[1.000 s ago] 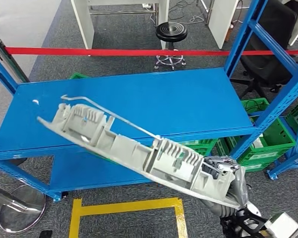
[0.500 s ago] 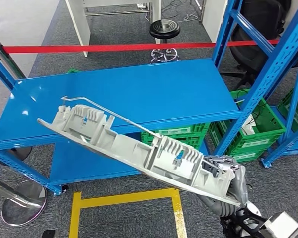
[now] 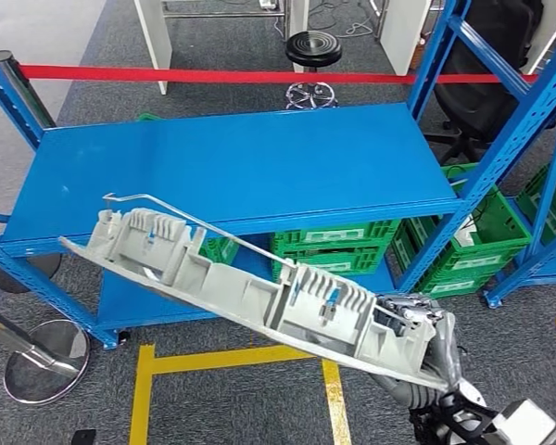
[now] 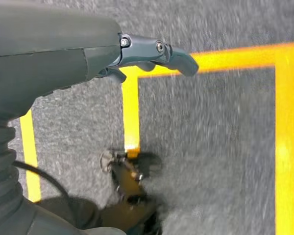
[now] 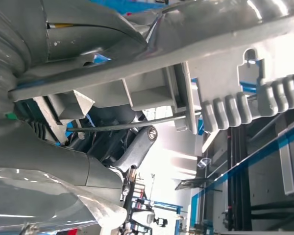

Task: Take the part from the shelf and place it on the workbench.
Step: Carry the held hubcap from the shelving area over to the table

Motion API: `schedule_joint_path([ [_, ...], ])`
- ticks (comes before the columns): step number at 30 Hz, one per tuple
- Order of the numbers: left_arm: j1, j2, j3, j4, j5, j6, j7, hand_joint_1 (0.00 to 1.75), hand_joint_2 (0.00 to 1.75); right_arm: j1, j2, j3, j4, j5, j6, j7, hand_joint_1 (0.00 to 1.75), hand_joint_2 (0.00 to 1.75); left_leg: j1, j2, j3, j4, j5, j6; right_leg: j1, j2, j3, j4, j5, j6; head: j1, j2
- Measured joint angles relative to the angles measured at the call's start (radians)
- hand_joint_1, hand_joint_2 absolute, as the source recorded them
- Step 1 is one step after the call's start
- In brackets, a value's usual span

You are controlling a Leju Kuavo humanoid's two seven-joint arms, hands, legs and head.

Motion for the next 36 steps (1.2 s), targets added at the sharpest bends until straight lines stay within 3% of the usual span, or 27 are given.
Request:
schedule_joint_path([
  [2,0.001,-0.001,0.003,0.0,0.0,0.0,0.0,0.0,1.75,0.0,0.0,0.001,0.0,0.0,0.0,0.0,1.75,1.75,-0.006,-0.004,-0.011,0.002,0.007,0.006,0.0,0.0,-0.056,0.134,-0.058,0.001,0.001,0.0],
  [3,0.001,-0.001,0.004,0.0,0.0,0.0,0.0,0.0,1.75,0.001,0.0,0.001,0.0,0.0,0.0,0.0,1.75,1.75,-0.009,-0.008,-0.015,0.002,0.009,0.007,0.0,0.0,-0.066,0.166,-0.063,0.0,0.001,0.0],
  [4,0.001,-0.002,0.005,0.0,0.0,-0.001,0.0,0.0,1.75,0.001,-0.001,0.001,0.0,0.0,0.0,0.0,1.75,1.75,-0.012,-0.014,-0.017,0.003,0.012,0.007,0.001,0.001,-0.058,0.159,-0.049,-0.002,0.001,0.0],
  [5,0.001,-0.003,0.005,0.0,0.0,-0.001,0.0,0.0,1.75,0.002,-0.001,0.001,0.0,0.0,0.0,0.0,1.75,1.75,-0.014,-0.021,-0.018,0.004,0.013,0.007,0.002,0.006,-0.027,0.108,-0.018,-0.007,0.001,0.0],
  [7,0.0,-0.005,0.006,-0.001,0.0,-0.001,0.0,0.0,1.75,0.001,-0.002,0.002,0.0,0.0,0.0,0.0,1.75,1.75,-0.019,-0.037,-0.02,0.008,0.015,0.004,0.002,0.039,0.054,-0.038,0.041,-0.02,0.0,0.0],
  [8,-0.001,-0.006,0.007,-0.001,0.0,-0.001,0.0,0.0,1.75,0.001,-0.002,0.002,0.0,0.0,0.0,0.0,1.75,1.75,-0.019,-0.044,-0.025,0.011,0.017,0.001,0.002,0.056,0.085,-0.094,0.055,-0.025,-0.001,0.0],
  [10,-0.001,-0.007,0.008,-0.002,0.0,-0.001,0.0,0.0,1.75,0.002,-0.002,0.003,-0.001,0.0,0.0,0.0,1.75,1.75,-0.017,-0.059,-0.039,0.016,0.025,-0.01,0.003,0.069,0.102,-0.127,0.055,-0.03,-0.003,0.0],
  [12,0.001,-0.006,0.01,-0.002,0.0,-0.001,0.0,0.0,1.75,0.003,-0.002,0.003,-0.001,0.0,0.0,0.001,1.75,1.75,-0.016,-0.071,-0.049,0.021,0.027,-0.022,0.002,0.049,0.1,-0.134,0.058,-0.035,-0.003,0.0],
  [14,0.002,-0.005,0.012,-0.003,0.0,0.0,0.0,0.0,1.75,0.002,-0.003,0.002,-0.001,0.001,0.0,0.001,1.75,1.75,-0.018,-0.064,-0.056,0.034,0.014,-0.029,-0.004,0.032,0.102,-0.142,0.064,-0.041,-0.005,0.0],
  [20,0.002,-0.005,0.012,-0.003,0.0,0.001,0.0,0.0,1.75,0.002,-0.003,0.002,-0.001,0.001,0.0,0.001,1.75,1.75,-0.018,-0.052,-0.062,0.048,0.0,-0.032,-0.006,0.026,0.103,-0.143,0.065,-0.043,-0.008,0.0],
  [22,0.001,-0.006,0.012,-0.003,-0.001,0.0,0.0,0.0,1.75,0.002,-0.003,0.002,-0.001,0.0,0.0,0.0,1.75,1.75,-0.015,-0.038,-0.088,0.107,-0.034,-0.039,-0.005,0.014,0.102,-0.143,0.065,-0.044,-0.012,0.0],
  [24,0.001,-0.006,0.012,-0.003,-0.001,-0.001,0.0,0.0,1.75,0.003,-0.003,0.002,-0.001,0.0,0.0,0.0,1.75,1.75,-0.004,-0.02,-0.138,0.226,-0.082,-0.053,-0.004,-0.016,0.101,-0.142,0.064,-0.046,-0.016,0.0],
  [25,0.001,-0.006,0.012,-0.003,-0.001,-0.001,0.0,0.0,1.75,0.004,-0.003,0.001,-0.001,0.0,0.0,0.0,1.75,1.75,0.0,-0.004,-0.12,0.202,-0.061,-0.057,-0.004,-0.036,0.102,-0.141,0.062,-0.044,-0.016,0.0],
  [26,0.002,-0.006,0.012,-0.003,0.0,-0.001,0.0,0.0,1.75,0.004,-0.003,0.001,-0.001,0.0,0.0,0.0,1.75,1.75,0.0,0.012,-0.1,0.161,-0.038,-0.051,-0.001,-0.065,0.104,-0.141,0.061,-0.036,-0.016,0.0],
  [27,0.004,-0.006,0.013,-0.004,0.0,-0.001,0.0,0.0,1.75,0.004,-0.003,0.001,-0.002,0.0,0.0,0.0,1.75,1.75,0.0,0.024,-0.063,0.084,-0.001,-0.039,0.0,-0.085,0.104,-0.14,0.055,-0.026,-0.014,0.0],
  [28,0.004,-0.006,0.013,-0.005,0.0,-0.001,0.0,0.0,1.75,0.003,-0.003,0.001,-0.002,0.001,0.0,0.0,1.75,1.75,-0.002,0.032,-0.033,0.015,0.026,-0.024,0.0,-0.085,0.102,-0.13,0.042,-0.017,-0.013,0.0],
  [29,0.004,-0.006,0.013,-0.006,0.0,0.0,0.0,0.0,1.75,0.003,-0.003,0.001,-0.002,0.001,0.0,0.0,1.75,1.75,-0.004,0.026,-0.033,0.004,0.026,-0.01,0.001,-0.071,0.089,-0.101,0.021,-0.009,-0.01,0.0],
  [30,0.003,-0.007,0.014,-0.006,0.0,0.0,0.0,0.0,1.75,0.002,-0.003,0.001,-0.002,0.0,0.0,0.0,1.75,1.75,-0.002,0.016,-0.033,0.0,0.03,-0.003,0.0,-0.044,0.065,-0.049,-0.01,-0.007,-0.007,0.0],
  [31,0.002,-0.007,0.014,-0.006,0.0,0.0,0.0,0.0,1.75,0.003,-0.003,0.001,-0.002,0.0,0.0,0.0,1.75,1.75,-0.003,0.005,-0.036,0.0,0.032,0.001,0.0,-0.018,0.033,0.023,-0.044,-0.006,-0.005,0.0],
  [33,0.001,-0.007,0.014,-0.006,-0.001,0.0,0.0,0.0,1.75,0.005,-0.003,0.002,-0.002,0.0,0.0,0.0,1.75,1.75,-0.005,-0.018,-0.038,0.001,0.034,0.004,0.0,0.0,-0.03,0.15,-0.084,-0.006,-0.004,0.0],
  [34,0.002,-0.008,0.014,-0.006,-0.001,-0.001,0.0,0.0,1.75,0.006,-0.004,0.002,-0.002,0.0,0.0,0.001,1.75,1.75,-0.006,-0.03,-0.039,0.003,0.034,0.004,0.0,0.001,-0.042,0.166,-0.075,-0.007,-0.004,0.0],
  [35,0.002,-0.009,0.014,-0.006,-0.001,-0.001,0.0,0.0,1.75,0.007,-0.004,0.002,-0.002,0.001,0.0,0.001,1.75,1.75,-0.006,-0.044,-0.039,0.005,0.034,0.004,0.0,0.003,-0.033,0.137,-0.045,-0.008,-0.004,0.0],
  [36,0.002,-0.009,0.014,-0.006,-0.001,-0.002,0.0,0.0,1.75,0.007,-0.004,0.003,-0.002,0.001,0.0,0.001,1.75,1.75,-0.005,-0.057,-0.038,0.008,0.033,0.003,-0.002,0.012,-0.006,0.072,-0.003,-0.009,-0.004,0.0],
])
